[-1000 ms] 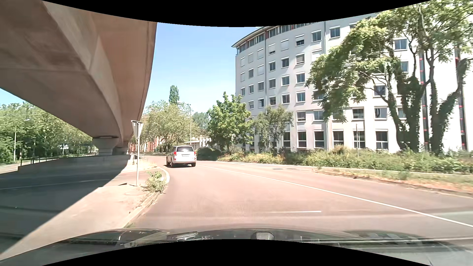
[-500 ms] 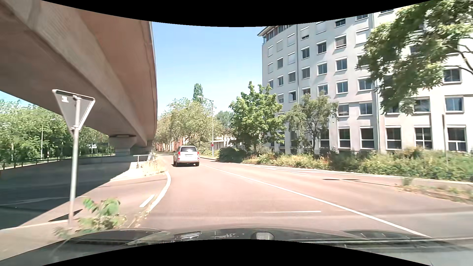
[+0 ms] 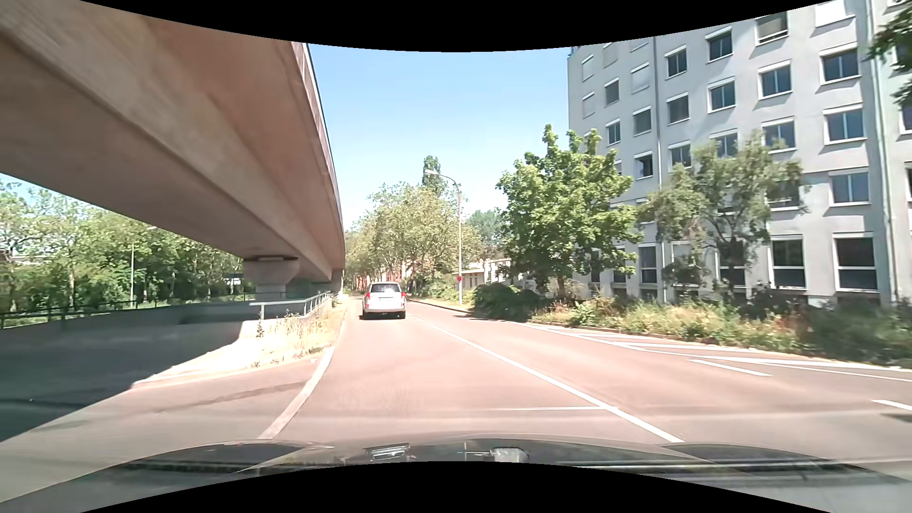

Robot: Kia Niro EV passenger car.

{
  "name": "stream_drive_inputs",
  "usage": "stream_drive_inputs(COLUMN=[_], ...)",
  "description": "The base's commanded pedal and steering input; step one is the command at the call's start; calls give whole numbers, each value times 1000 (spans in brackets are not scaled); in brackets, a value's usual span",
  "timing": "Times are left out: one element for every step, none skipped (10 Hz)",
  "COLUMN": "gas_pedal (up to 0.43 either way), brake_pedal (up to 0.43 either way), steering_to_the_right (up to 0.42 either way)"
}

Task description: Follow the waypoints while adhering to traffic rules and regulations

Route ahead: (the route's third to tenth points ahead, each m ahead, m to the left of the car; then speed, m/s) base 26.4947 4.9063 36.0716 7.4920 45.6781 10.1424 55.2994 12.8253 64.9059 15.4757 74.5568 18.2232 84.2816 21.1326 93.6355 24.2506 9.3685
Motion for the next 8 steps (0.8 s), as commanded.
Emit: stream_drive_inputs(gas_pedal=[138,138,138,138,138,138,138,150], brake_pedal=[0,0,0,0,0,0,0,0], steering_to_the_right=[-121,-119,-115,-110,-105,-98,-89,-80])
